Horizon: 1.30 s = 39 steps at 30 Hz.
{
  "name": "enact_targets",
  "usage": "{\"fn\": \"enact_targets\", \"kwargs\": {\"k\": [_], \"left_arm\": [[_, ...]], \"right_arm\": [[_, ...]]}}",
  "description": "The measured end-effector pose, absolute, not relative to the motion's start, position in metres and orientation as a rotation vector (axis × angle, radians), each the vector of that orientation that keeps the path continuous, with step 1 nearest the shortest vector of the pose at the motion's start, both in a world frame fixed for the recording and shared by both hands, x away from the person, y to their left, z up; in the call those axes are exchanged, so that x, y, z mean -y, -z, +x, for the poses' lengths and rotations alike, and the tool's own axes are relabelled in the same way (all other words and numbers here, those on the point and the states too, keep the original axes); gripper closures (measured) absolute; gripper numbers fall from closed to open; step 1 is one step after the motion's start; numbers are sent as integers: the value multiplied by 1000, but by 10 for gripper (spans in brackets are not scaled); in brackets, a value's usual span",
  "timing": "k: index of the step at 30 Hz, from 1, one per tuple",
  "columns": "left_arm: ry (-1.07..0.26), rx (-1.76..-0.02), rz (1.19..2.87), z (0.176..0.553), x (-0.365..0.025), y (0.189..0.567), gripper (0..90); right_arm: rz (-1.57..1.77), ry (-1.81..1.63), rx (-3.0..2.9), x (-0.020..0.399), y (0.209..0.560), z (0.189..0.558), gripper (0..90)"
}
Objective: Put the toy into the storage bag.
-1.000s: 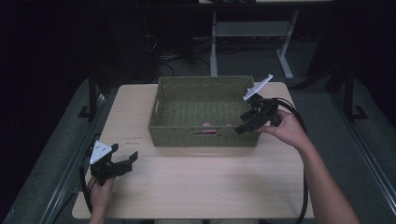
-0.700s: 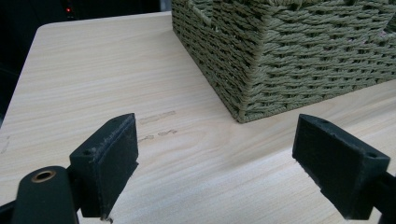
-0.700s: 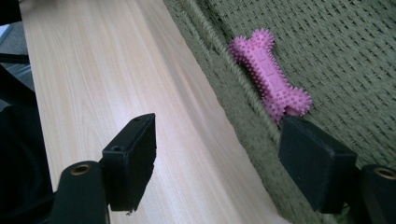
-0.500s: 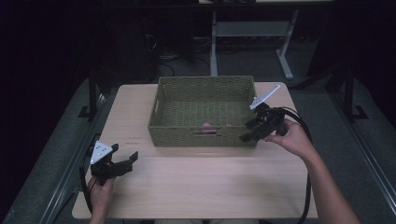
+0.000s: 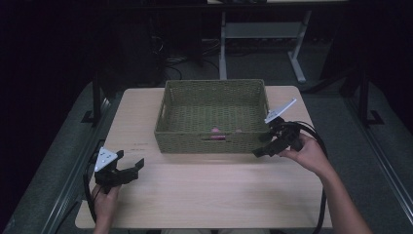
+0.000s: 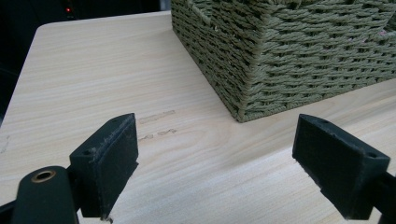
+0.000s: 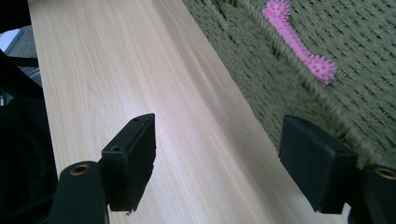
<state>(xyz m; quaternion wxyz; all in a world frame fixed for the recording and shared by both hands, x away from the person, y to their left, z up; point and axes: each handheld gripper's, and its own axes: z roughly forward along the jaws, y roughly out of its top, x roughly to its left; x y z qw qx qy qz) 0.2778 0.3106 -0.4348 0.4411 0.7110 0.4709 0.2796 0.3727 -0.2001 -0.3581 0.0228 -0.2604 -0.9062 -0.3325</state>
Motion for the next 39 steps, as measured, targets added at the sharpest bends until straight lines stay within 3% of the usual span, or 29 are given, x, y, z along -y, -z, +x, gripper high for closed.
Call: {"fn": "enact_targets", "kwargs": {"k": [39], "left_arm": [[-692, -1166, 1768, 278, -309, 436, 139]], "right_arm": [[-921, 1015, 2757, 237, 407, 331, 269]]}}
